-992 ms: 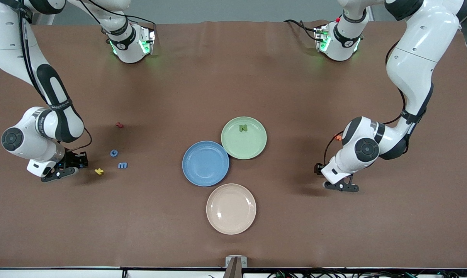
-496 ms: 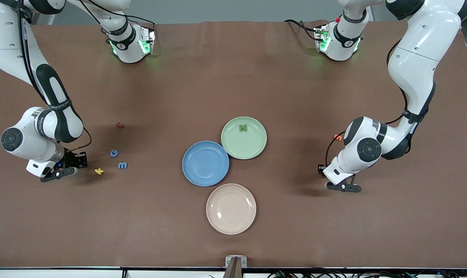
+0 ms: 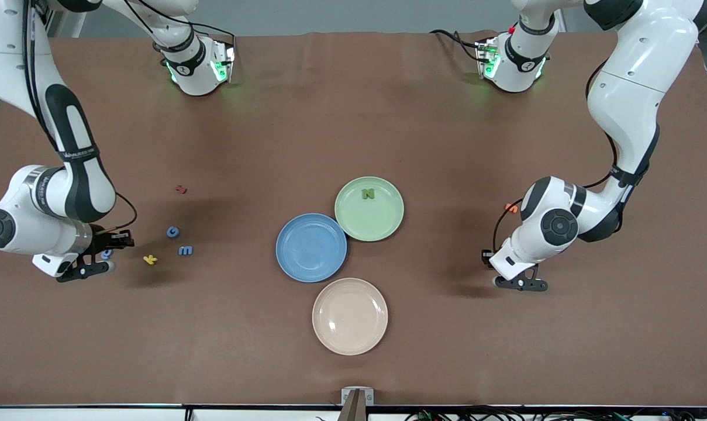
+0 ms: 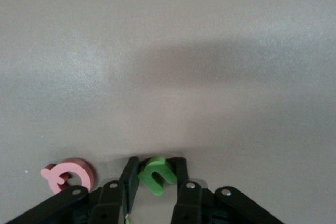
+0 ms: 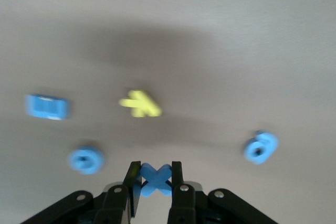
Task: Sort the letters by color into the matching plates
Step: 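Grasp the green u with the left gripper while the right grasps blue x, then carry the green u and blue x to their matching plates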
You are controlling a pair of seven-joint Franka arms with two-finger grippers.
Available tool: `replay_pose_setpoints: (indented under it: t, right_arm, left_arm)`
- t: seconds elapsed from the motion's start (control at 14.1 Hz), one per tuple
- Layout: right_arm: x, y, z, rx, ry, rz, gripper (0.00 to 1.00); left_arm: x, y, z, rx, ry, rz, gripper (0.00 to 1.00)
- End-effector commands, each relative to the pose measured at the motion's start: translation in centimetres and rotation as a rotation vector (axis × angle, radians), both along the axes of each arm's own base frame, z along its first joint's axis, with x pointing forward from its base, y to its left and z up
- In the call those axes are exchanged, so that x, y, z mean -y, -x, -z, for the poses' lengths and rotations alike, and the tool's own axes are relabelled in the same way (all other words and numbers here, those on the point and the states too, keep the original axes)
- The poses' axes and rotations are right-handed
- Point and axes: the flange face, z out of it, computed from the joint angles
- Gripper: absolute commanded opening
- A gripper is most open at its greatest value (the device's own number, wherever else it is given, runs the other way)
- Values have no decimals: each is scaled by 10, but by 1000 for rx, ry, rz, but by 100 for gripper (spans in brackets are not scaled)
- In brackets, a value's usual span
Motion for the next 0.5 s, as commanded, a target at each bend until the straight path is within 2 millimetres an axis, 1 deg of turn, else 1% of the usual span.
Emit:
replay_pose_setpoints:
  t: [0.0, 0.14, 0.28, 0.35, 0.43]
  right_arm:
    - [-69, 6, -28, -28, -21, 127, 0]
    - [-120, 8, -38, -31, 7, 210, 0]
    - [-172, 13, -42, -29, 36, 285, 0]
    - [-209, 19, -42, -23, 55, 330, 0]
    - [-237, 23, -43, -12, 67, 374, 0]
  left_arm:
    - [15, 8, -25, -24, -27, -4, 19]
    - [34, 16, -43, -56, -35, -3, 20]
    - [57, 26, -52, -99, -37, -21, 20]
    - [72, 31, -56, -104, -29, -32, 20]
    - [87, 37, -59, -104, -22, -52, 20]
